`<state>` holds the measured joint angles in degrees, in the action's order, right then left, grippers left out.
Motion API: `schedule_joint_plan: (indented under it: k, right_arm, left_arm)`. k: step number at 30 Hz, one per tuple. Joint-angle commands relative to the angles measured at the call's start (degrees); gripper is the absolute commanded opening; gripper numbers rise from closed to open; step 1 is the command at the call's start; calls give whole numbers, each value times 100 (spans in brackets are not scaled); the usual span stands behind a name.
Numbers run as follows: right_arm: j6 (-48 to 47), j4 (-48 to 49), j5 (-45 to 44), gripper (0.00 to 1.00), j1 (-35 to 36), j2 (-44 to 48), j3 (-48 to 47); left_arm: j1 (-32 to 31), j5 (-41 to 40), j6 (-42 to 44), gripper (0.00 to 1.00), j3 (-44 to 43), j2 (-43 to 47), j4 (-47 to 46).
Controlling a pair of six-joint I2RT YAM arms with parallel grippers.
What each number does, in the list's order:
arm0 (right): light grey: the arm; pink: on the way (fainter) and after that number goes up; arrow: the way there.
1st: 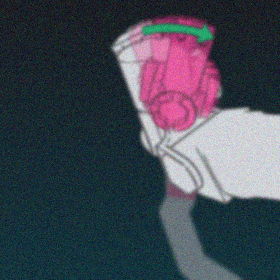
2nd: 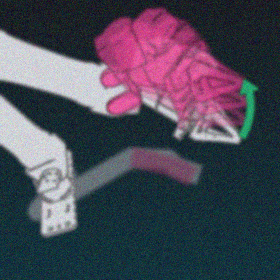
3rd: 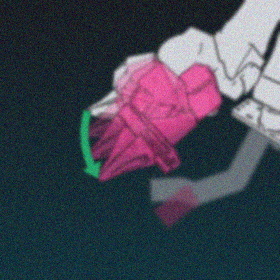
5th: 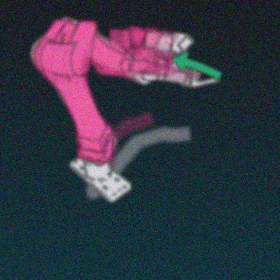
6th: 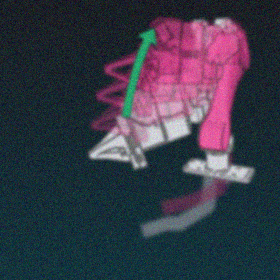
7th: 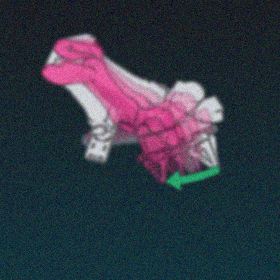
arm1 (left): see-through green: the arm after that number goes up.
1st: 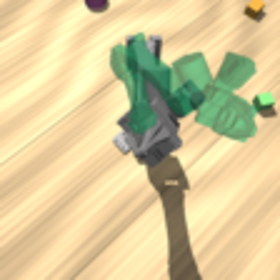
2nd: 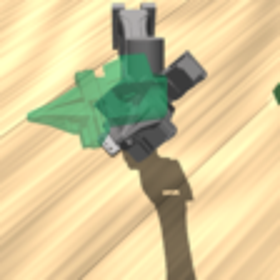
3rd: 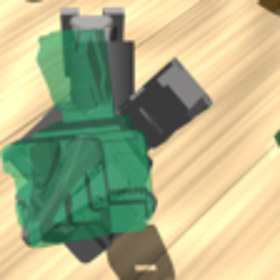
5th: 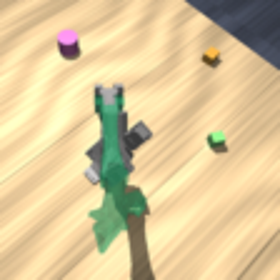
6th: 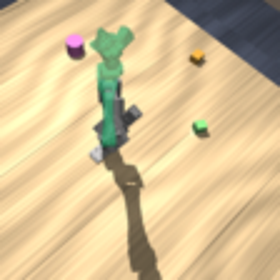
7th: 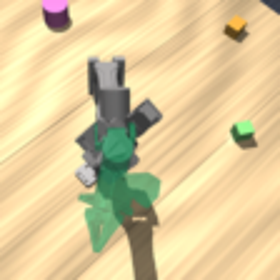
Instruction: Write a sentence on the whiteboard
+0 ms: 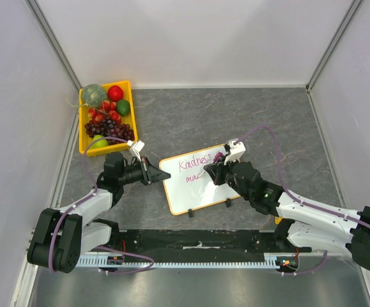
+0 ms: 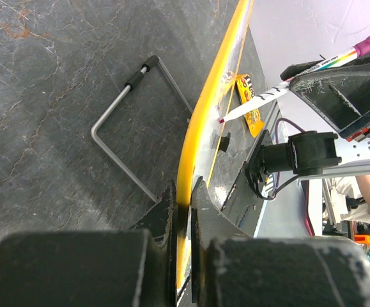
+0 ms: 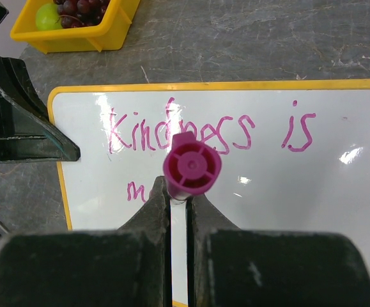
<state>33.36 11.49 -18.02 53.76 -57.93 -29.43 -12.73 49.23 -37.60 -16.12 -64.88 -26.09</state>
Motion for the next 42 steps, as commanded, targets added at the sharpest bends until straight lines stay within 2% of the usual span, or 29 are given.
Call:
schedule_joint_plan:
  k: [1, 20, 42]
  right_arm:
    - [-164, -252, -412, 0, -32, 1, -45]
    - [-348, -243, -633, 0, -32, -166, -449]
    - [-225, -507, -299, 0, -32, -61, 69]
  left_arm:
    - [-36, -581, 465, 2, 65, -104, 587]
    - [-36, -590, 482, 2, 65, -112, 587]
    - [-45, -590, 491, 2, 47, -156, 596]
